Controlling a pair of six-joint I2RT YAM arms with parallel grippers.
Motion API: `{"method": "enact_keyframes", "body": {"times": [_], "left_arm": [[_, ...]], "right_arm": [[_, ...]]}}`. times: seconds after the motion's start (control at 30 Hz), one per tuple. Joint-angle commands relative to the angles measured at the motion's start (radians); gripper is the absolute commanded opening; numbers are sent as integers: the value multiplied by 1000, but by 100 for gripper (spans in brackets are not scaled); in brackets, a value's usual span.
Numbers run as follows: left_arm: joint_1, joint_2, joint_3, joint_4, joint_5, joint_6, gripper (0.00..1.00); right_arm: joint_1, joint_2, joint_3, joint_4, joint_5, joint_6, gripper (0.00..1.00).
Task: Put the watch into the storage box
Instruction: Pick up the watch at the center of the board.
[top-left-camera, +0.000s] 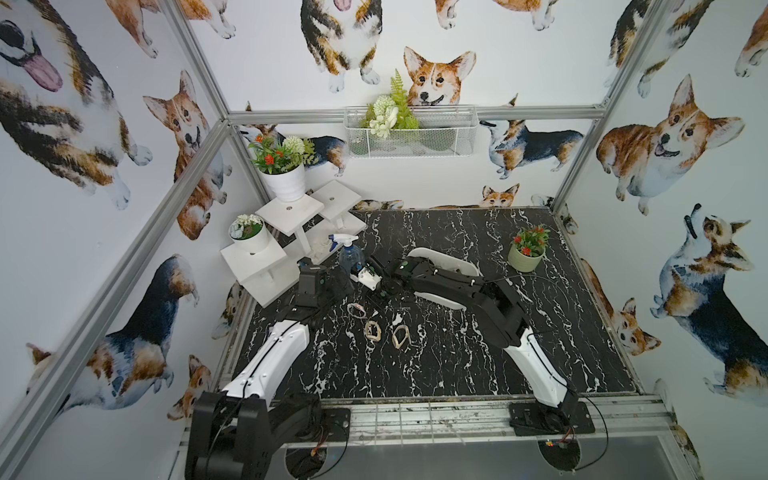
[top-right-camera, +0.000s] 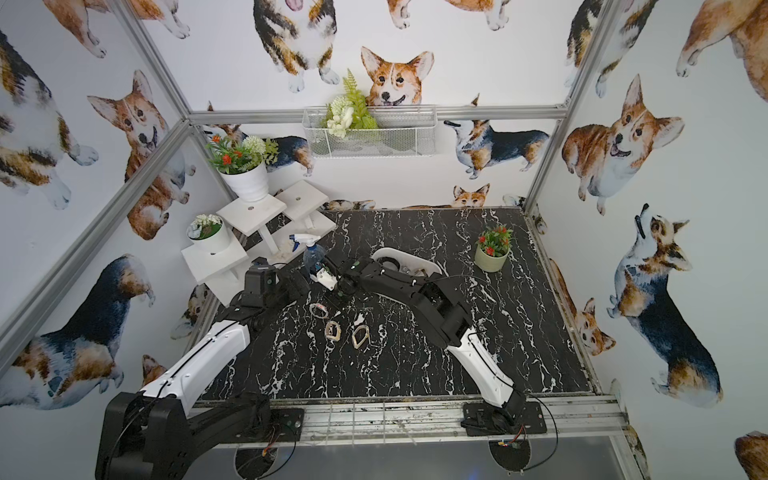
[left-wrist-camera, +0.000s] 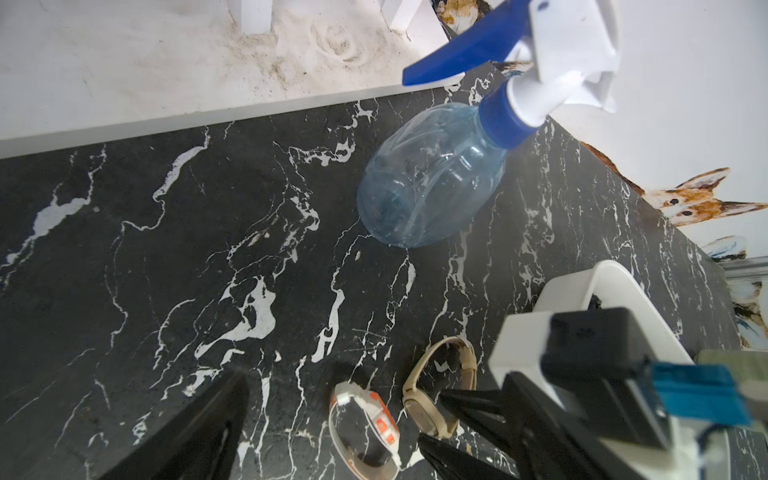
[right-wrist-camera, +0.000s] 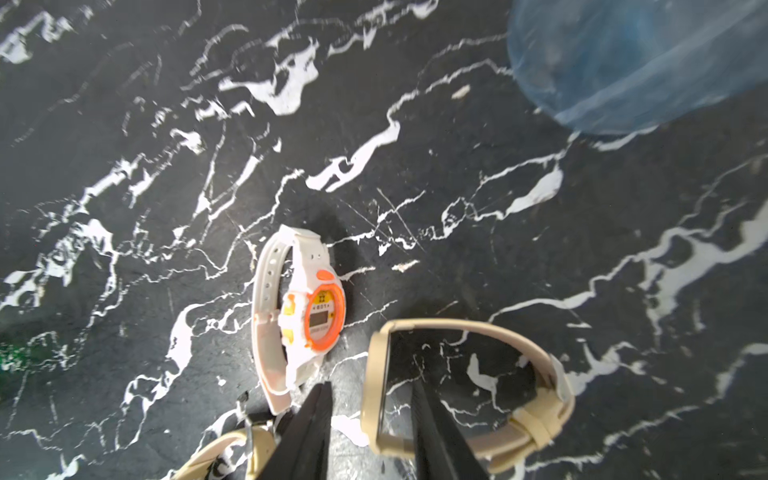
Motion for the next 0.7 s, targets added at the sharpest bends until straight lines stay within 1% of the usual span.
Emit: {"method": "enact_keyframes", "body": {"times": [0.0,0.03,0.1,0.17,0.3,0.43,0.6,0.67], "left_arm": [[2,-1,-2,19,-3,3,100],[2,-1,-2,21,-4,4,100],[2,-3,-1,22,-1,6,100],[2,-6,4,17,1,13,100],[1,-26,7,11,2,21,100],[-4,-35,-3,46,29,26,100],[-26,-42,-16,118,101,54,100],[-41,-51,-18,143,127,70,100]], "right_arm": [[5,9,6,-35,-5,-7,31],[5,10,4,-35,-5,-7,26],[7,8,0,-33,-10,-5,12],[7,-5,-7,-32,-21,1,4],[7,-69,-76,27,-30,15,0],[6,-147,-156,87,-42,22,0],[1,-289,-279,177,-74,56,0],[-2,-377,-366,244,-78,87,0]]}}
